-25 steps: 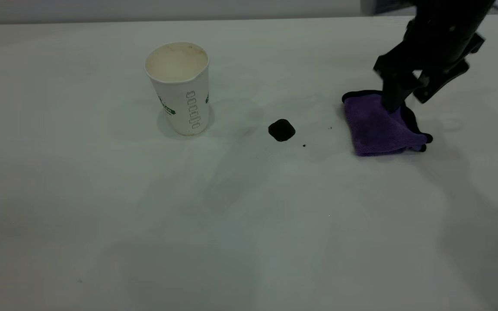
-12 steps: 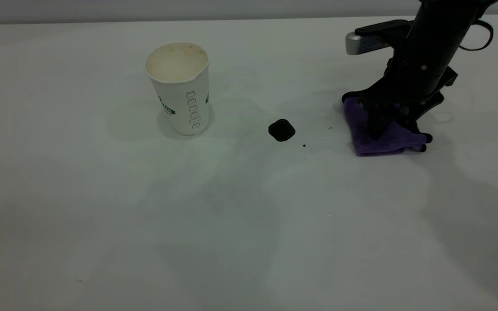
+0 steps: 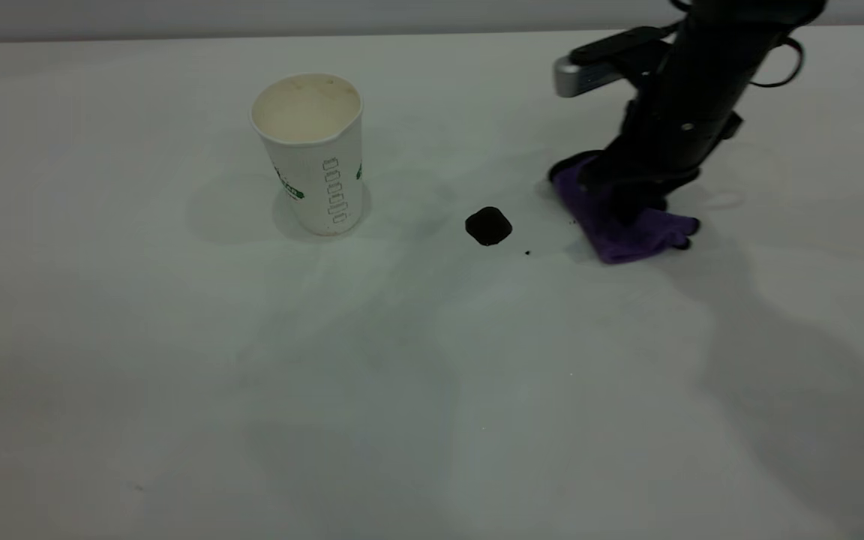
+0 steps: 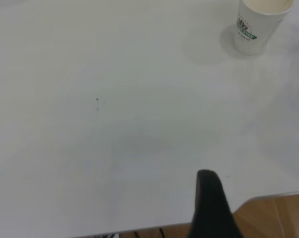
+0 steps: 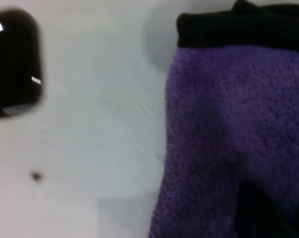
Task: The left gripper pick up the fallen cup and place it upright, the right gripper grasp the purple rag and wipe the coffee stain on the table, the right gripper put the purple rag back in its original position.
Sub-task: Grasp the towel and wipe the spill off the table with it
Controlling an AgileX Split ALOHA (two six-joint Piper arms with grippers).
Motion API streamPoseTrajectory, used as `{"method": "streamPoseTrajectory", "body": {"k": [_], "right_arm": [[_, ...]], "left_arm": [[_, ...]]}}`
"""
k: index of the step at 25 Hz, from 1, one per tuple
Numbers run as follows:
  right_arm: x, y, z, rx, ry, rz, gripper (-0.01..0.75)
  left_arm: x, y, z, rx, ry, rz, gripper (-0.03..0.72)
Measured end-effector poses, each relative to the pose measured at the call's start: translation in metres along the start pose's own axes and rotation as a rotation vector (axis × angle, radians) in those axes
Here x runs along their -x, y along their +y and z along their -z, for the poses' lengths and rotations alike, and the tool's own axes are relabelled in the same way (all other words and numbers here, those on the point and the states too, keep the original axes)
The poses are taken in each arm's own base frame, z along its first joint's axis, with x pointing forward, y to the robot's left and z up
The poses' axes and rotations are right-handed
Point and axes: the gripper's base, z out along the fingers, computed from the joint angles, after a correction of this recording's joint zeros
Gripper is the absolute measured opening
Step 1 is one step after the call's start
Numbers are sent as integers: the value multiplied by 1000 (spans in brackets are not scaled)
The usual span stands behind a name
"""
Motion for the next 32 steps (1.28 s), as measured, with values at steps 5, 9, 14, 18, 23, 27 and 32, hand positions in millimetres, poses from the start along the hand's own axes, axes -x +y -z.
{"method": "streamPoseTrajectory", "body": {"k": [5, 9, 14, 18, 23, 27, 32], "right_arm": [[21, 19, -7, 10, -44, 49, 56], [39, 36, -12, 32, -55, 88, 56], [46, 63, -15, 75, -33, 119, 56], [42, 87, -15, 124, 25, 134, 56], [33, 122, -14, 200, 116, 150, 56], [25, 154, -12, 238, 170, 206, 56], [21, 166, -12, 235, 184, 243, 56]], "left_arm": [[0, 0, 0, -1, 0, 0, 519], [0, 0, 0, -1, 0, 0, 519], [0, 0, 0, -1, 0, 0, 519], [0, 0, 0, -1, 0, 0, 519], [0, 0, 0, -2, 0, 1, 519], [0, 0, 0, -2, 0, 1, 519], [0, 0, 0, -3, 0, 1, 519]]}}
